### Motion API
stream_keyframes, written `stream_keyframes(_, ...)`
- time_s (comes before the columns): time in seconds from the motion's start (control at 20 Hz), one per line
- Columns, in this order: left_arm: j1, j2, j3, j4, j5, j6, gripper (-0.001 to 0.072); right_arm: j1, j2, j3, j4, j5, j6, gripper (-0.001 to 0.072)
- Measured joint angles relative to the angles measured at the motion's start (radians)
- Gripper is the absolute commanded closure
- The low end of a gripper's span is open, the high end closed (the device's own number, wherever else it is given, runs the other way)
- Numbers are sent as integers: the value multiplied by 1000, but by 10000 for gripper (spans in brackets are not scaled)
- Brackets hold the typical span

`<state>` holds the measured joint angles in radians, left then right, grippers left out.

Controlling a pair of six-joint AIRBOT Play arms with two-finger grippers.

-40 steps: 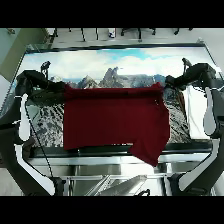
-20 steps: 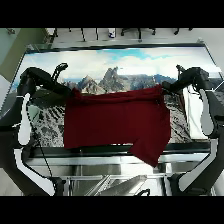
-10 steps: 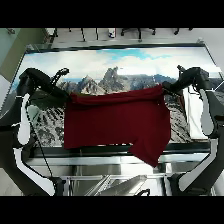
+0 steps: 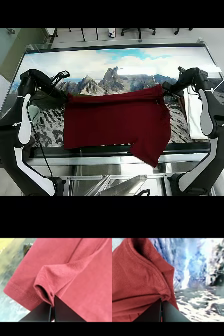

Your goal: Fold the shirts.

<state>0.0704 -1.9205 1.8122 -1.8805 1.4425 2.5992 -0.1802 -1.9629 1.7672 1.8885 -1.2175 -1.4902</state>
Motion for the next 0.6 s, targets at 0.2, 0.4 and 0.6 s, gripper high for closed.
stream_keyframes(0.2,-19,-26,0,53,-5,2,692,1,-2,0,-4,1,6,690)
stream_keyframes(0.4,-53,-49,0,121,-11,-7,692,1,-2,0,-7,3,10,689)
stream_keyframes(0.6,-72,-57,0,196,-11,-42,692,1,-2,0,-3,2,10,689)
